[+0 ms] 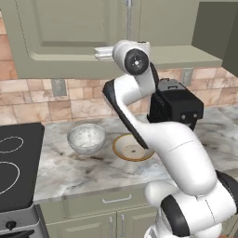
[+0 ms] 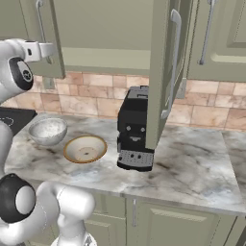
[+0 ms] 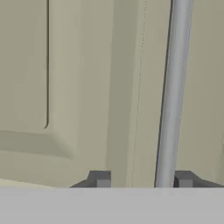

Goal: Open the cabinet. Pick the bowls from the counter and place them in the cabinet. Then close the cabinet.

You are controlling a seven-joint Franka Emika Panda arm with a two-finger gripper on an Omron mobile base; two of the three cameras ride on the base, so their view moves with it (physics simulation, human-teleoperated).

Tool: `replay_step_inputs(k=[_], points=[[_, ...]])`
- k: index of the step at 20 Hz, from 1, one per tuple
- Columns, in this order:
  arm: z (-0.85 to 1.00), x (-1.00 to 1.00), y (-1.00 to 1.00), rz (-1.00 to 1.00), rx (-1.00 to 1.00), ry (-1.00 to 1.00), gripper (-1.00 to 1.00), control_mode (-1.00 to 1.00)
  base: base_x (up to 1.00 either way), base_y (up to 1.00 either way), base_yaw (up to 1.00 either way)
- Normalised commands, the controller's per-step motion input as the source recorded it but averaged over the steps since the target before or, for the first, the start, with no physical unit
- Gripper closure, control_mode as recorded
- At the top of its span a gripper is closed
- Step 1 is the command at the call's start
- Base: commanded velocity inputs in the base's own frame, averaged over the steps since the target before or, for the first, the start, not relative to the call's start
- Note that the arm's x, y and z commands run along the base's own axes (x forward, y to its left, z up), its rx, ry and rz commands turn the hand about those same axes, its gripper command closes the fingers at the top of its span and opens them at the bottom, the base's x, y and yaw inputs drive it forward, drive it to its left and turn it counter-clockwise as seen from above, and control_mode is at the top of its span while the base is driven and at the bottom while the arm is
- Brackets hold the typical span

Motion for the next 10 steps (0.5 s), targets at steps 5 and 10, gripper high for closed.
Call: replay_step_inputs(k=[5, 10], points=[[-0.16, -0.86, 1.00, 0.00, -0.05, 0.28, 1.00, -1.00, 0.00, 0.00, 0.00], [-0.72, -0.95, 1.00, 0.00, -0.09, 0.05, 1.00, -1.00, 0.00, 0.00, 0.00]])
